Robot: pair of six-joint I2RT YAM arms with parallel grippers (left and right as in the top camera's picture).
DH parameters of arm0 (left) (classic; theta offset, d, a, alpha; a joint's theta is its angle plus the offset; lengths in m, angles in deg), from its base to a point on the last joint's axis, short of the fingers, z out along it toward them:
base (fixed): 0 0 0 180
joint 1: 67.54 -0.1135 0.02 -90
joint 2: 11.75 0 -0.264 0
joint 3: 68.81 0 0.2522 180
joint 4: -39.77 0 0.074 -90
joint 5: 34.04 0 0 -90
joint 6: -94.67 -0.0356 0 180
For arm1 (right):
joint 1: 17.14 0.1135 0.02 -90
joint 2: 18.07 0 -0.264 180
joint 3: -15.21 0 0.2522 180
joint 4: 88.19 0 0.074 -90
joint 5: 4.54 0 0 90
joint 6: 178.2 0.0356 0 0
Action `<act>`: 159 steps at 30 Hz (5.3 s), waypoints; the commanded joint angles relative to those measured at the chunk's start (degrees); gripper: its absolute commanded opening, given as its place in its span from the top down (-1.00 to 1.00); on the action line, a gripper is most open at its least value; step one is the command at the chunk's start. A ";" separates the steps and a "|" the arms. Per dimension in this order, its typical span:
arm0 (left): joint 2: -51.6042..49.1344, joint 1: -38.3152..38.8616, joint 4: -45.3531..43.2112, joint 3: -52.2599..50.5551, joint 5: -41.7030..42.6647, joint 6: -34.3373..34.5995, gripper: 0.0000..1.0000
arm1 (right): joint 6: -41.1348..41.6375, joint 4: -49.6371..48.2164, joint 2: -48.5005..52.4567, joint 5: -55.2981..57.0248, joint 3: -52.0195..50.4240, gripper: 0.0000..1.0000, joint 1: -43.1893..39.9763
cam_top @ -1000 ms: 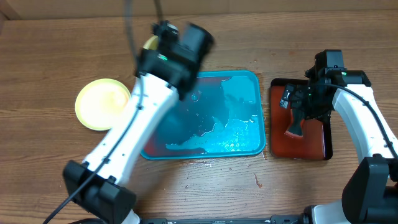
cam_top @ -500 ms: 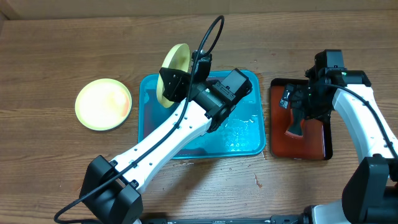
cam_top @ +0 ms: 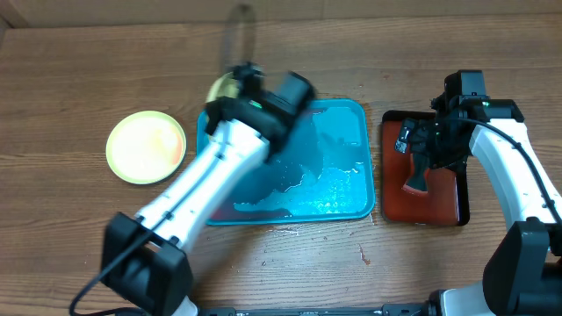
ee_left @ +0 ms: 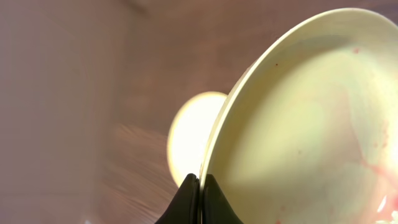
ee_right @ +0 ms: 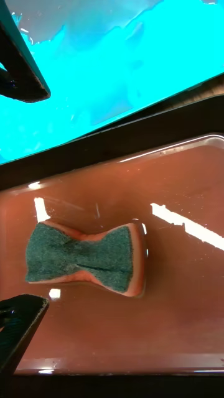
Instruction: Clean dirty plates on tray and stack at the side
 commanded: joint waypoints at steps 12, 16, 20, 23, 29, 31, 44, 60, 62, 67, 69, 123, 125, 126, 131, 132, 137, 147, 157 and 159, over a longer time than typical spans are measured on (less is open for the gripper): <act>0.76 -50.31 -8.57 -1.75 59.71 -9.27 0.92 | -0.66 -0.15 -0.04 -0.37 1.33 -1.00 -0.13; -0.35 -58.25 -12.39 -5.46 63.12 -9.27 0.92 | -0.63 -0.15 -0.04 -0.39 1.33 -1.00 -0.13; -1.86 -61.99 -16.26 -9.75 66.53 -9.27 0.92 | -0.63 -0.15 -0.04 -0.37 1.33 -1.00 -0.13; -2.84 -62.18 -20.00 -12.83 66.84 -9.31 0.91 | -0.63 -0.07 -0.04 -0.39 1.33 -1.00 -0.13; -5.09 -61.29 -23.58 -16.68 66.88 -9.35 0.92 | -0.61 0.50 -0.04 -0.39 1.33 -1.00 -0.13; -5.84 -61.24 -24.04 -16.74 66.77 -9.33 0.92 | -0.61 0.59 -0.04 -0.44 1.33 -1.00 -0.13; -1.68 -59.65 -19.21 -12.02 67.95 -14.67 -0.08 | -0.63 2.14 -0.28 -0.61 3.32 -1.00 -0.13; 11.93 -43.58 -15.56 -9.29 67.63 -14.45 -0.99 | -0.90 23.67 -16.65 4.17 26.80 -1.00 -0.13; 11.93 -43.43 -15.56 -9.31 67.58 -14.47 -0.99 | -0.87 25.62 -19.87 4.17 27.65 -1.00 -0.13; 11.93 -43.43 -15.56 -9.33 67.58 -14.45 -1.00 | -0.87 26.45 -26.45 4.17 27.67 -1.00 -0.13; 11.93 -43.43 -15.56 -9.33 67.58 -14.45 -0.99 | -0.87 26.45 -28.02 4.17 27.67 -1.00 -0.13; 11.93 -43.39 -15.56 -9.33 67.56 -14.45 -1.00 | -0.85 -72.96 -81.96 9.25 -60.17 -1.00 9.97; 11.93 -43.39 -15.56 -9.33 67.56 -14.45 -0.99 | -0.85 -73.18 -84.54 9.42 -62.71 -1.00 10.29; 11.93 -43.39 -15.56 -9.33 67.56 -14.45 -0.99 | -0.85 -73.24 -85.66 9.40 -63.73 -1.00 10.29; 11.93 -43.39 -15.56 -9.33 67.58 -14.47 -1.00 | -0.85 -73.31 -91.49 9.38 -68.59 -1.00 10.29; 11.93 -43.39 -15.56 -9.33 67.56 -14.45 -0.99 | -0.85 -73.31 -92.56 9.38 -69.53 -1.00 10.29; 11.93 -43.39 -15.56 -9.33 67.56 -14.45 -0.99 | -0.85 -70.36 -94.88 9.79 -71.23 -1.00 10.47; 11.93 -43.39 -15.56 -9.33 67.56 -14.45 -0.99 | -0.85 -56.28 -94.88 12.13 -71.23 -1.00 10.49; 11.93 -43.39 -15.56 -9.33 67.56 -14.47 -1.00 | -1.27 -55.23 -94.84 12.11 -71.23 -1.00 10.49; 11.93 -43.39 -15.56 -9.33 67.58 -14.47 -0.99 | -1.29 -55.23 -94.84 12.11 -71.23 -1.00 10.49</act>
